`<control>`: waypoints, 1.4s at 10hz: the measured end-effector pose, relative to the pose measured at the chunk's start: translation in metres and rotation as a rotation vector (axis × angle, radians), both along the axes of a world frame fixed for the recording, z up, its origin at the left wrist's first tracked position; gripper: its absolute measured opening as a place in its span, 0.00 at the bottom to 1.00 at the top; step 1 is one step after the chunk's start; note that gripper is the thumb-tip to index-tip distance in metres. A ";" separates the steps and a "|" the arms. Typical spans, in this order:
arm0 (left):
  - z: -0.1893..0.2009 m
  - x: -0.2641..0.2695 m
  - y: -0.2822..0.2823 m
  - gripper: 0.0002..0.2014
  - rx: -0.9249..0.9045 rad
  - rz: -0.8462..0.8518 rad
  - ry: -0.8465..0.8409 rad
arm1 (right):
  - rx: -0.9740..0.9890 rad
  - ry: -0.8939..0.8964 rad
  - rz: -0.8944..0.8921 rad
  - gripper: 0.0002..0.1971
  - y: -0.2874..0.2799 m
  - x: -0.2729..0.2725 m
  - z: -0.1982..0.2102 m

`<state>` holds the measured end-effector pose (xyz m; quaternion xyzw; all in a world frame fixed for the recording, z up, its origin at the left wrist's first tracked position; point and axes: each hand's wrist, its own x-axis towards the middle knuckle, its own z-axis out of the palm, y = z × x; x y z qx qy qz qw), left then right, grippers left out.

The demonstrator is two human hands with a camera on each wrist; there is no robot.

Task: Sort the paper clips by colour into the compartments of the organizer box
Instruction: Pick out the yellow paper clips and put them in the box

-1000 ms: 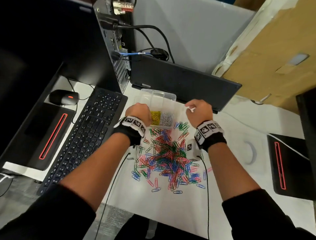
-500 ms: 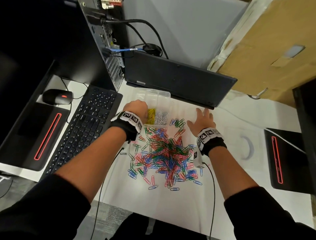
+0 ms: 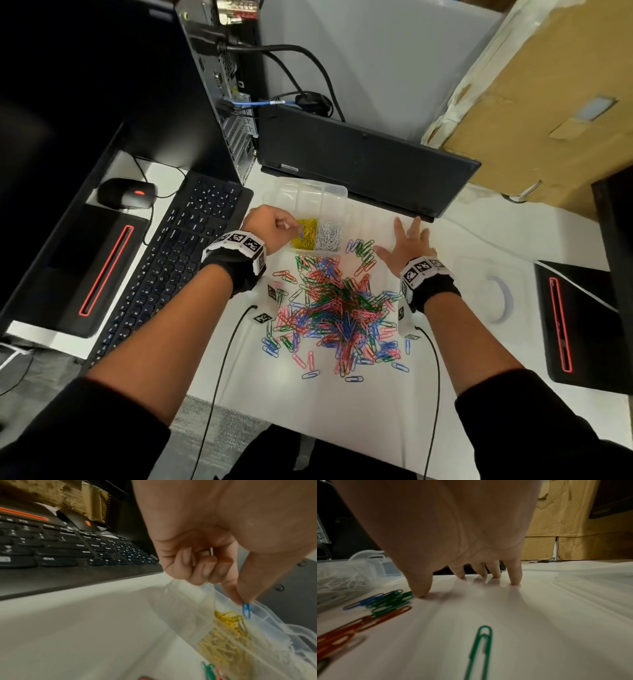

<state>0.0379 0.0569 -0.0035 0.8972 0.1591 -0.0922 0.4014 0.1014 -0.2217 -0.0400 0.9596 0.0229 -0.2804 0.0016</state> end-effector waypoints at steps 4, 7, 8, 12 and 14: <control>0.012 0.050 -0.007 0.06 0.117 0.091 -0.120 | -0.022 0.000 0.018 0.43 -0.002 0.000 -0.001; 0.010 0.068 -0.044 0.06 0.151 -0.093 -0.111 | -0.020 -0.012 0.027 0.43 -0.002 -0.001 0.000; 0.007 0.062 -0.050 0.09 0.165 -0.117 -0.082 | 0.000 0.003 0.021 0.44 -0.003 0.000 0.003; -0.002 -0.039 -0.068 0.09 0.218 -0.319 -0.053 | 0.499 -0.304 0.152 0.20 0.020 -0.020 0.008; -0.013 -0.063 -0.064 0.19 0.267 -0.343 -0.041 | 0.463 -0.280 0.241 0.22 0.037 -0.040 0.002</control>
